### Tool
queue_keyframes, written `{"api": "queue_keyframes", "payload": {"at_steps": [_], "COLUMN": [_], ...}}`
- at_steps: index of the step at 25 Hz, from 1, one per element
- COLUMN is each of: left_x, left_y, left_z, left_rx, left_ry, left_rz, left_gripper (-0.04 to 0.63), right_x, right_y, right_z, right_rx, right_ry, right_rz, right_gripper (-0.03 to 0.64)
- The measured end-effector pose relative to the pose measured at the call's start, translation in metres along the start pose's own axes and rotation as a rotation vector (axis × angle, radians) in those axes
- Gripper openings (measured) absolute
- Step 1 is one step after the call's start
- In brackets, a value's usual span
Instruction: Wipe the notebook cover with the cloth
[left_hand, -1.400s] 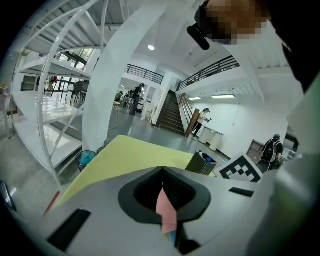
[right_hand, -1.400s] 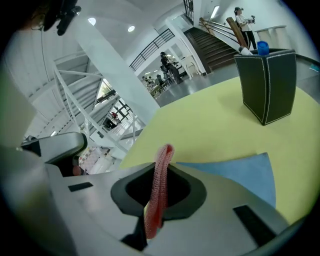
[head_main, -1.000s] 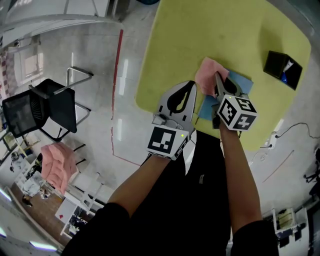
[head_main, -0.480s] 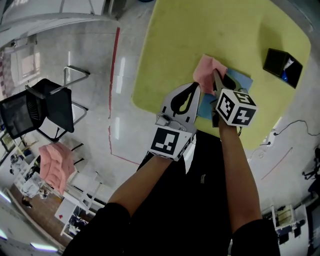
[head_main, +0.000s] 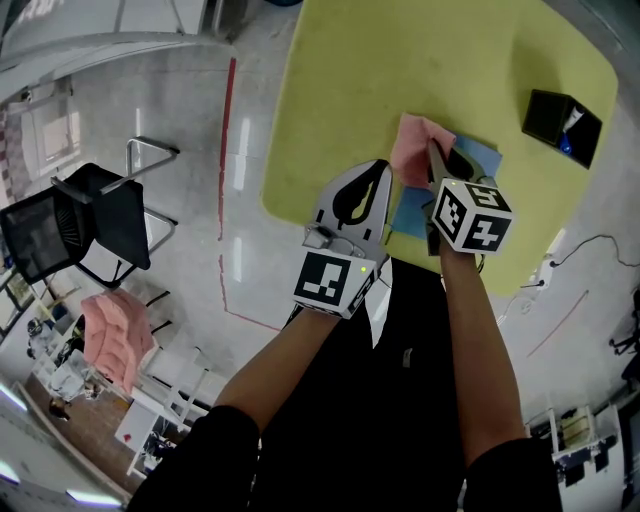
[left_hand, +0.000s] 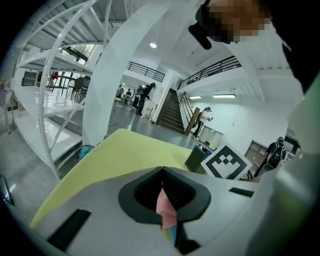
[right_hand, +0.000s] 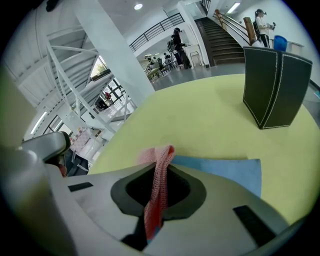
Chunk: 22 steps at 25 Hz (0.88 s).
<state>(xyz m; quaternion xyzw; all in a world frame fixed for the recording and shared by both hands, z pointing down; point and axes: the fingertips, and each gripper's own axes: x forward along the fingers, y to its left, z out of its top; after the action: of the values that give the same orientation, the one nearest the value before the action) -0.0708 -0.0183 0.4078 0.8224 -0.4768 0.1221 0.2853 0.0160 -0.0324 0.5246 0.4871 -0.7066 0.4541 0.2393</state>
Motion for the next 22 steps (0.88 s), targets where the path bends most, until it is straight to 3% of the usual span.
{"api": "queue_keyframes", "payload": {"at_steps": [4, 22], "left_x": [0.002, 0.01], "left_y": [-0.012, -0.044], "left_z": [-0.007, -0.002], "left_rx": [-0.027, -0.013], "left_ry": [0.013, 0.009], "left_rz": [-0.016, -0.041], "left_gripper": [0.015, 0.015], "right_x": [-0.006, -0.02], "right_y": [-0.009, -0.03], "right_z": [-0.003, -0.007], "right_rx": [0.003, 0.061], "right_ry": [-0.002, -0.002], "right_rz": [-0.008, 0.033], "right_gripper": [0.041, 0.041]}}
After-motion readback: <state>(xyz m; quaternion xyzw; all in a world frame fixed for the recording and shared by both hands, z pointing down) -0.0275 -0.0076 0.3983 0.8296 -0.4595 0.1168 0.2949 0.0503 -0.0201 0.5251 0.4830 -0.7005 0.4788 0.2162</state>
